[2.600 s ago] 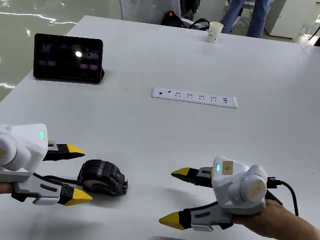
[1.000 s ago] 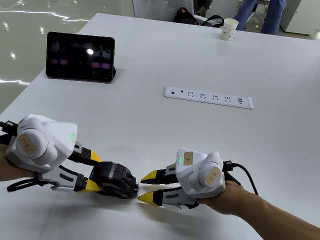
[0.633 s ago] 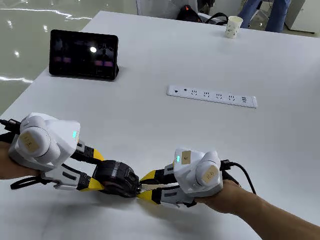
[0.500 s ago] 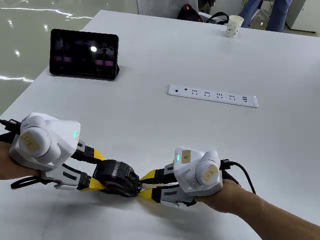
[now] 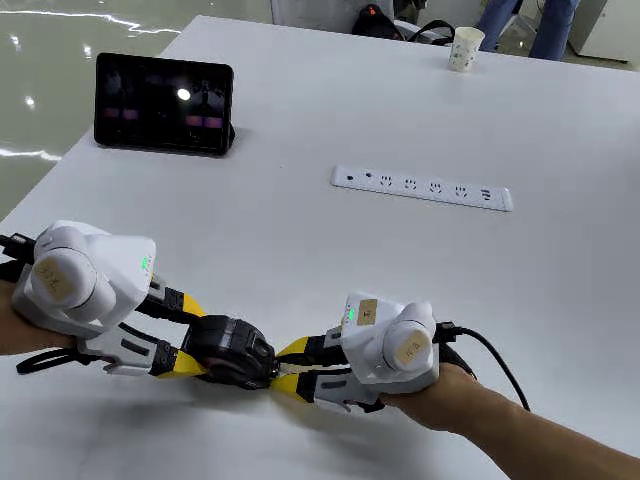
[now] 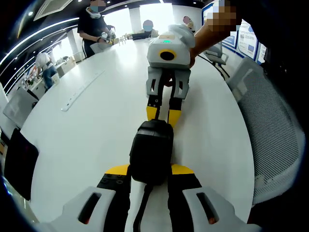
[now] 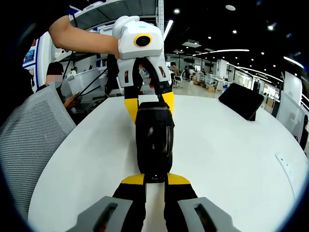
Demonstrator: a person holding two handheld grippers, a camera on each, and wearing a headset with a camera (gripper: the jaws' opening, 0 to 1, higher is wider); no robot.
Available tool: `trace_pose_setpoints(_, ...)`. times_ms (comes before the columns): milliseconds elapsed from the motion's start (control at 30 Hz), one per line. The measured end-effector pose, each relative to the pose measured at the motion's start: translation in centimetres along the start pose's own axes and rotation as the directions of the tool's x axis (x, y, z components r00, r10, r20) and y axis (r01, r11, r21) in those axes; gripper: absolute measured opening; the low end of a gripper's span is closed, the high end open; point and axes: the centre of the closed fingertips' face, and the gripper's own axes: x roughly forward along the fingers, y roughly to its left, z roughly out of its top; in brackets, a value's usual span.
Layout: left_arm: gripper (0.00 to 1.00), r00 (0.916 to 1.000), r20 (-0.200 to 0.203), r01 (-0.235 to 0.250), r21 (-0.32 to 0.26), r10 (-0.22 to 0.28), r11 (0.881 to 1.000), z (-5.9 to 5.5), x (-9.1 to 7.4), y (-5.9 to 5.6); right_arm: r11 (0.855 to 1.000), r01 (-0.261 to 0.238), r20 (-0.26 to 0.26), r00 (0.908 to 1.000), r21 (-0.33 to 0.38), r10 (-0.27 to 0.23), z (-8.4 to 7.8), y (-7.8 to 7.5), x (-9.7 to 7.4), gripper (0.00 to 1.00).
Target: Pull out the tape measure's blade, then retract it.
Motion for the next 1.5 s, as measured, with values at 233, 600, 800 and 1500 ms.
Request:
trace_pose_setpoints(233, 0.23, 1.0, -0.002, 0.002, -0.004, -0.002, 1.0, -0.02, -0.01, 0.04, 1.0, -0.004, -0.008, 1.0, -0.012, 0.004, 0.12, 0.03, -0.04, 0.08)
trace_pose_setpoints(600, 0.23, 1.0, -0.001, 0.002, -0.007, -0.002, 1.0, -0.01, -0.02, 0.07, 1.0, -0.007, -0.011, 0.9999, -0.03, 0.007, 0.09, 0.02, -0.1, 0.06)
trace_pose_setpoints(800, 0.23, 1.0, -0.002, 0.005, -0.007, -0.005, 1.0, 0.0, -0.02, 0.08, 0.999, -0.01, -0.01, 0.9999, -0.035, 0.009, 0.07, 0.03, -0.09, 0.06)
trace_pose_setpoints(1500, 0.22, 0.9999, 0.002, 0.01, -0.01, -0.01, 1.0, 0.02, -0.05, 0.06, 0.999, -0.019, -0.01, 0.9998, -0.03, 0.018, -0.23, -0.11, -0.44, 0.08)
